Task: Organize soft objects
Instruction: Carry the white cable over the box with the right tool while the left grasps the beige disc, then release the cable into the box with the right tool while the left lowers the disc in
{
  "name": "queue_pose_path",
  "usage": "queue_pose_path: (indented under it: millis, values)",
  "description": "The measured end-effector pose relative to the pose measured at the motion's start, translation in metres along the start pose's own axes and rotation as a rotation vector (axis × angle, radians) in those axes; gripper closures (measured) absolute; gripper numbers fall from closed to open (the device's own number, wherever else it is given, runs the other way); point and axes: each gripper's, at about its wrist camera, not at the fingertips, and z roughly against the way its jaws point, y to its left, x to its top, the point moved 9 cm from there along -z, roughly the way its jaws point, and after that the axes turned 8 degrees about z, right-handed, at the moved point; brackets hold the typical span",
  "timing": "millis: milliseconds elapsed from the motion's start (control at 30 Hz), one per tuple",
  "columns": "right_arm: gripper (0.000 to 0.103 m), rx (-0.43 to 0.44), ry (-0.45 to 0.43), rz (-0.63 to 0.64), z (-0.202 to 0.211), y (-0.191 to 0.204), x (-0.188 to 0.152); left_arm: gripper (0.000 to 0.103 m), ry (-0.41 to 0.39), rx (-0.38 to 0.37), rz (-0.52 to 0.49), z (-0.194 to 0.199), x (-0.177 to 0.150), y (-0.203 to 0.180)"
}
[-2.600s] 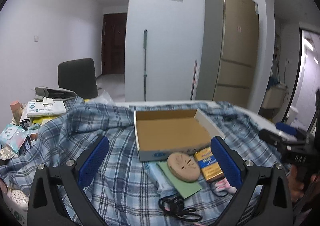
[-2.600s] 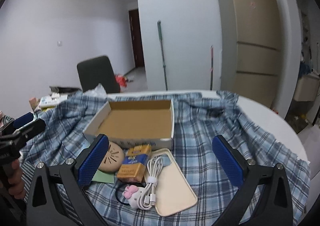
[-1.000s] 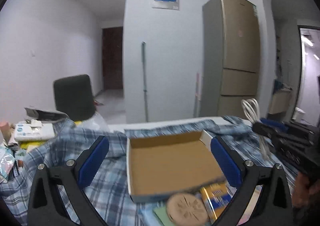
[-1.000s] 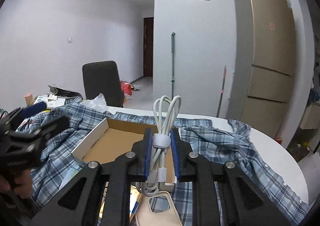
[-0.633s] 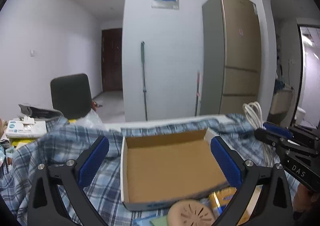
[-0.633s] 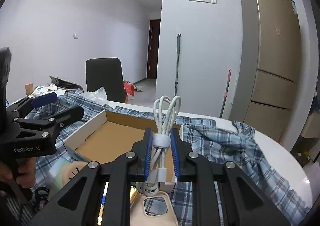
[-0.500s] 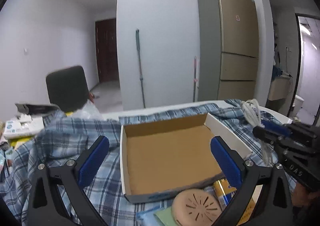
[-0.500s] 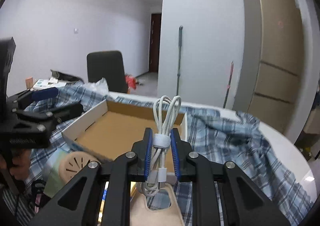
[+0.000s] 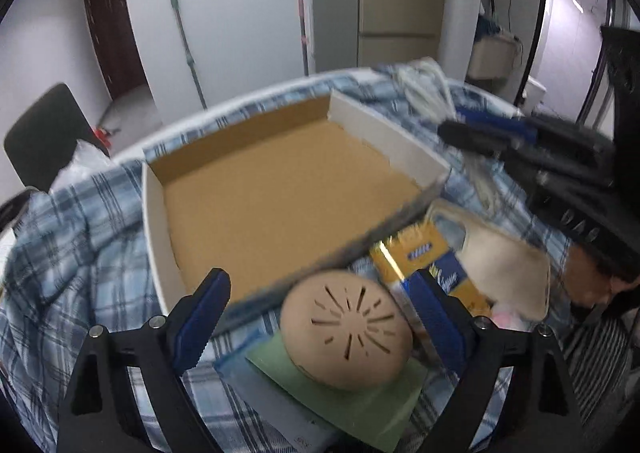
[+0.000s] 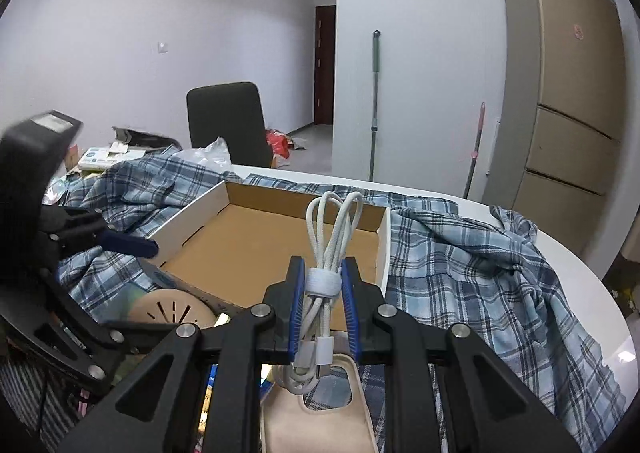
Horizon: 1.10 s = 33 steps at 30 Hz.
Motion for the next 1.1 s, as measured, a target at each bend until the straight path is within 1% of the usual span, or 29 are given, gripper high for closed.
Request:
queue_pose_path:
  millis: [33, 67, 100, 133, 200, 300, 400, 433, 500, 600, 667, 733, 767, 800, 833, 900, 933, 1000, 1100]
  values:
    - [0.085, -0.022, 0.020, 0.008, -0.001, -0.002, -0.001, 0.010, 0.026, -0.005, 0.002, -0.004, -0.005, 0.001]
    - [0.085, -0.024, 0.029, 0.003, -0.002, -0.004, -0.001, 0.010, 0.056, -0.009, -0.008, -0.009, -0.009, -0.001]
    - [0.085, -0.006, 0.035, -0.016, -0.003, -0.006, -0.002, 0.010, 0.074, -0.010, -0.017, -0.011, -0.013, -0.002]
    - [0.085, 0.012, 0.049, -0.041, -0.004, -0.008, -0.003, 0.010, 0.082, 0.006, -0.031, -0.014, -0.016, -0.002]
    - [0.085, 0.028, 0.071, -0.077, -0.006, -0.014, -0.005, 0.010, 0.093, 0.023, -0.071, -0.015, -0.019, -0.007]
    - [0.085, 0.036, 0.072, -0.094, -0.004, -0.019, -0.004, 0.010, 0.119, 0.015, -0.123, -0.015, -0.024, -0.015]
    - [0.085, 0.052, 0.060, -0.090, 0.000, -0.016, -0.001, 0.010, 0.167, -0.039, -0.190, -0.012, -0.032, -0.024]
    - [0.085, 0.056, 0.056, -0.086, 0.001, -0.015, -0.002, 0.010, 0.166, -0.042, -0.216, -0.010, -0.034, -0.025]
    - [0.085, 0.062, 0.054, -0.076, 0.001, -0.011, -0.001, 0.010, 0.162, -0.012, -0.242, -0.009, -0.034, -0.024]
    - [0.085, 0.068, 0.061, -0.073, -0.001, -0.009, -0.002, 0.010, 0.197, -0.016, -0.231, -0.022, -0.039, -0.021]
    - [0.085, 0.065, 0.065, -0.072, -0.002, -0.009, -0.003, 0.010, 0.209, -0.007, -0.231, -0.027, -0.042, -0.019]
    - [0.085, 0.059, 0.064, -0.068, -0.003, -0.009, -0.003, 0.011, 0.213, -0.019, -0.222, -0.031, -0.042, -0.017]
    - [0.085, 0.056, 0.064, -0.065, -0.004, -0.009, -0.003, 0.013, 0.218, -0.029, -0.214, -0.032, -0.042, -0.017]
    - [0.085, 0.056, 0.064, -0.064, -0.004, -0.008, -0.004, 0.019, 0.227, -0.045, -0.205, -0.034, -0.043, -0.017]
    - [0.085, 0.056, 0.061, -0.063, -0.004, -0.008, -0.004, 0.020, 0.227, -0.060, -0.197, -0.035, -0.043, -0.017]
    - [0.085, 0.050, 0.053, -0.060, -0.004, -0.008, -0.004, 0.023, 0.224, -0.057, -0.181, -0.037, -0.041, -0.014]
    - [0.085, 0.037, 0.044, -0.062, -0.003, -0.009, -0.003, 0.024, 0.217, -0.069, -0.167, -0.036, -0.040, -0.013]
    - [0.085, 0.026, 0.015, -0.069, 0.001, -0.012, -0.001, 0.026, 0.206, -0.078, -0.152, -0.033, -0.039, -0.012]
    - [0.085, 0.018, -0.027, -0.073, 0.006, -0.013, 0.003, 0.026, 0.170, -0.095, -0.143, -0.025, -0.033, -0.012]
